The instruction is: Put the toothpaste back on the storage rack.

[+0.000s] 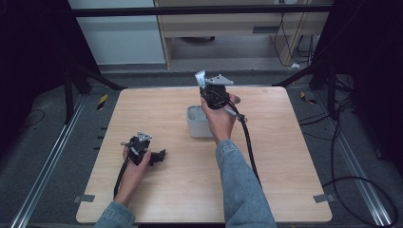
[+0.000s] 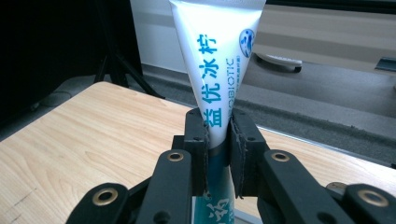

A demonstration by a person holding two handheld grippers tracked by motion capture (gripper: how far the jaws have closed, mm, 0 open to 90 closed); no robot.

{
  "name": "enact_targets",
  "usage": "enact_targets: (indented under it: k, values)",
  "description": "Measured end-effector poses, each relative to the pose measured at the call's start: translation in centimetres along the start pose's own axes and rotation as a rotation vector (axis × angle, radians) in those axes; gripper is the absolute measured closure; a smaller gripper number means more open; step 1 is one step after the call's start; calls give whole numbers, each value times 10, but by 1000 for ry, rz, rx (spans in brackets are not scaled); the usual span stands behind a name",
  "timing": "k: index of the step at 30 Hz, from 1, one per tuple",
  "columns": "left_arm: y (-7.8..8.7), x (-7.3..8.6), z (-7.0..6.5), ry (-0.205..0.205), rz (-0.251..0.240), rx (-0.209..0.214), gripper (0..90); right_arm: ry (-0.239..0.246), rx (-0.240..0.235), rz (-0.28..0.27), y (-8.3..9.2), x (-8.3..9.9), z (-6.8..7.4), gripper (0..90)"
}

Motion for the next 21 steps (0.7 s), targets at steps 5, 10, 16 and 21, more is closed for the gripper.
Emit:
enact_targets:
  k: [5, 10, 16, 21]
  values:
    - [0, 0, 0, 0, 0, 0, 0, 9, -3, 12, 0, 2, 1, 787]
    - [0, 0, 0, -1, 0, 0, 0, 9, 0, 19, 0, 3, -1, 787]
    - [0, 0, 0, 0, 0, 0, 0, 12, -1, 27, 2, 5, -3, 787]
    - [0, 0, 0, 0, 0, 0, 0, 17, -8, 39, 2, 6, -1, 787]
Point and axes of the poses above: each handheld gripper's, and its own axes: y roughly backward along the jaws, x roughly out of its underside, z roughly to its left, the point moved 6 cm from there along -y, roughly forward along the jaws, and after that the axes turned 7 degrees about -z, right-handed, at the moved point
